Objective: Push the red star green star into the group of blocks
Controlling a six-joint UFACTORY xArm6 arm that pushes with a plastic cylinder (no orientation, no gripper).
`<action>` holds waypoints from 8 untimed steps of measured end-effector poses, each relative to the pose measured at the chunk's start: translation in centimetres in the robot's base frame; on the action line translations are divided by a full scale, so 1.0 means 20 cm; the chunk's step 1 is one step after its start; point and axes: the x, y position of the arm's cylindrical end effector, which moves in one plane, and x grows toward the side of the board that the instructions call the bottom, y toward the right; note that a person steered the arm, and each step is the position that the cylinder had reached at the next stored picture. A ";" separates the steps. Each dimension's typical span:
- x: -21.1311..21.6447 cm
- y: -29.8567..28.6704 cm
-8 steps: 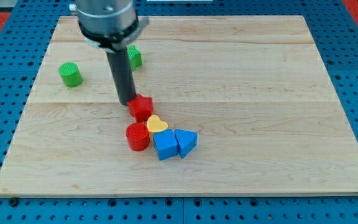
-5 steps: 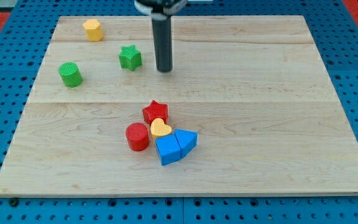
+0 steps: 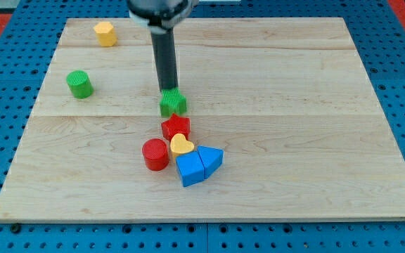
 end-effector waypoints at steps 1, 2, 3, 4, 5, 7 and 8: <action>0.14 0.08; 0.00 0.23; -0.39 0.26; -0.79 0.06; -1.09 -0.28; -0.88 -0.68; -0.66 -0.62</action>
